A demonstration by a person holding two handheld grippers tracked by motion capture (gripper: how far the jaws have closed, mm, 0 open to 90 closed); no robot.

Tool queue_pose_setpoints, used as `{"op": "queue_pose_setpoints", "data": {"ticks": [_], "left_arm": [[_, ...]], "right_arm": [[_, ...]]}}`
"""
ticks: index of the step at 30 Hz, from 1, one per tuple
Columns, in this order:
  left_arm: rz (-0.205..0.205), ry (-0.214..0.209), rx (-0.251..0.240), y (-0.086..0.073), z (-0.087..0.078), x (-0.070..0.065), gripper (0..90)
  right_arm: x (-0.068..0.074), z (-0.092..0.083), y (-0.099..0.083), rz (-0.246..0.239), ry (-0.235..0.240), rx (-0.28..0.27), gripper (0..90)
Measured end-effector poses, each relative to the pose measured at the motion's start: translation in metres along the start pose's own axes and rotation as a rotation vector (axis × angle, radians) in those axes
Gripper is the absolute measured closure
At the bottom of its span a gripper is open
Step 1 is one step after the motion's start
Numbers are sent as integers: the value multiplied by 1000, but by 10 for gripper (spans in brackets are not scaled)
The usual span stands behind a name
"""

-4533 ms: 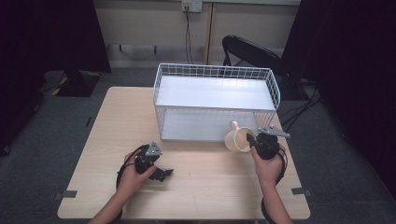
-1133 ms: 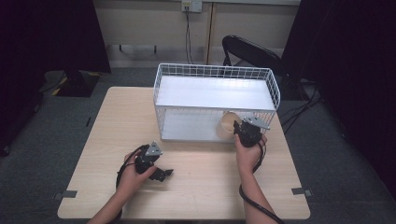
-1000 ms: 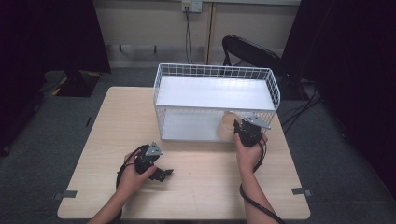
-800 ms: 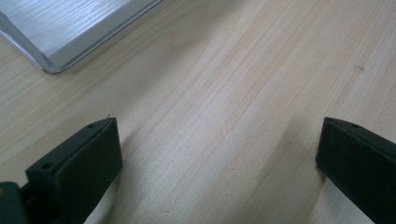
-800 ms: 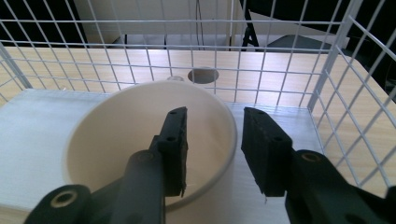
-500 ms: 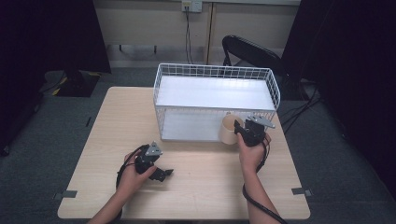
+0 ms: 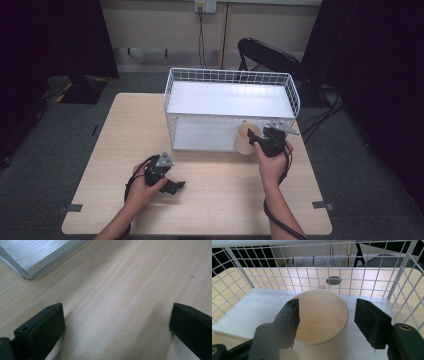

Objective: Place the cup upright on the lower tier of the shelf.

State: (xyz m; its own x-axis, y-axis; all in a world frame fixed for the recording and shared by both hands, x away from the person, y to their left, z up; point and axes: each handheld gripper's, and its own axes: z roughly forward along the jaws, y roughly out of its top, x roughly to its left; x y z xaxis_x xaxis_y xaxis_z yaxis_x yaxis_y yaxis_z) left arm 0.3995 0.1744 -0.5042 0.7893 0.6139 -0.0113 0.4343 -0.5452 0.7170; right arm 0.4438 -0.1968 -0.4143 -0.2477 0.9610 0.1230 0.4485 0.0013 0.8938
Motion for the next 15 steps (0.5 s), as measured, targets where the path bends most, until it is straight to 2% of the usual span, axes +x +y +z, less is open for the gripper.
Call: {"op": "queue_pose_setpoints", "data": {"ticks": [7,15], "left_arm": [[0,1,0,0,0,0,0],[1,0,1,0,0,0,0]], "right_arm": [[8,-2,-3,-38,53,27,282],[15,-4,-9,-111,35,22,259]]}}
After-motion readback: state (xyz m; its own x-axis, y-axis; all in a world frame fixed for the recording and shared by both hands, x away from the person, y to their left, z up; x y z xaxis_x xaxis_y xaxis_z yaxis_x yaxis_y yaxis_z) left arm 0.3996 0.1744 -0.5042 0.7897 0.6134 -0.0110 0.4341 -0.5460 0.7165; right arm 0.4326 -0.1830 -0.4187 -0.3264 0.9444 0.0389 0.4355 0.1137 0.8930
